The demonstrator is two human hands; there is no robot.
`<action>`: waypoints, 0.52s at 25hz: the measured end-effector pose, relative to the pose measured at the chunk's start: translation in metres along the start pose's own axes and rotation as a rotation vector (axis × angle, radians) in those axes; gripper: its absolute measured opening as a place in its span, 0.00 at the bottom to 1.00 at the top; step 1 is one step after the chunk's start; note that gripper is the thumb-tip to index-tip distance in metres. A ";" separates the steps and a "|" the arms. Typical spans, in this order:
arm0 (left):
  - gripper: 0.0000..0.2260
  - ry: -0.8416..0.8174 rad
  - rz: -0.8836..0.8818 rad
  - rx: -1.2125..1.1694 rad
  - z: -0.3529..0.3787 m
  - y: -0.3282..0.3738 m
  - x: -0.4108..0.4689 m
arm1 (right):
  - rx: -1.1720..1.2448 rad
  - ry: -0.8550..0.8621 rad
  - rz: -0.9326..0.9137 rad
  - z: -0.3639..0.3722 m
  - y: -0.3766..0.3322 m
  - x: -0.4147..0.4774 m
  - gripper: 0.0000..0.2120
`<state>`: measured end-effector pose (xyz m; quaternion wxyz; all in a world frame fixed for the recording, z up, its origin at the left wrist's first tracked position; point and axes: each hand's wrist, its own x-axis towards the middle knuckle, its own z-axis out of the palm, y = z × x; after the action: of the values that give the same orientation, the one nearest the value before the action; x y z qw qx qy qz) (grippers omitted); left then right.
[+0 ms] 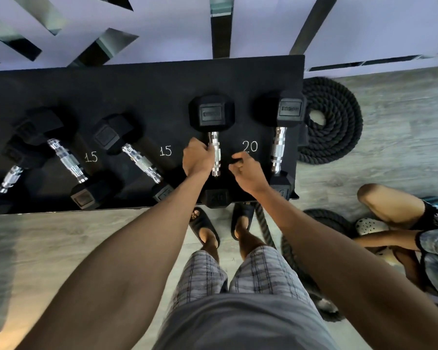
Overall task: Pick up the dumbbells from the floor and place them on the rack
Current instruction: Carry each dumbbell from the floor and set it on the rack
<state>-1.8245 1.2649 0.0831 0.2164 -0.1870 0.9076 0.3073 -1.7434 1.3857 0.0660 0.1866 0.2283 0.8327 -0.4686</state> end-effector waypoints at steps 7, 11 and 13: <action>0.10 -0.423 0.173 -0.154 0.058 0.080 -0.038 | -0.104 0.288 0.191 -0.094 0.039 -0.002 0.12; 0.09 -0.481 0.072 -0.314 0.094 0.110 -0.041 | -0.026 0.176 0.226 -0.098 0.068 0.013 0.24; 0.12 -0.490 -0.008 -0.379 0.102 0.118 -0.036 | 0.114 0.075 0.230 -0.092 0.074 0.021 0.24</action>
<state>-1.8218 1.4250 0.0840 0.3913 -0.1481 0.7541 0.5063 -1.7285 1.5036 0.0485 0.1946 0.3497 0.7796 -0.4817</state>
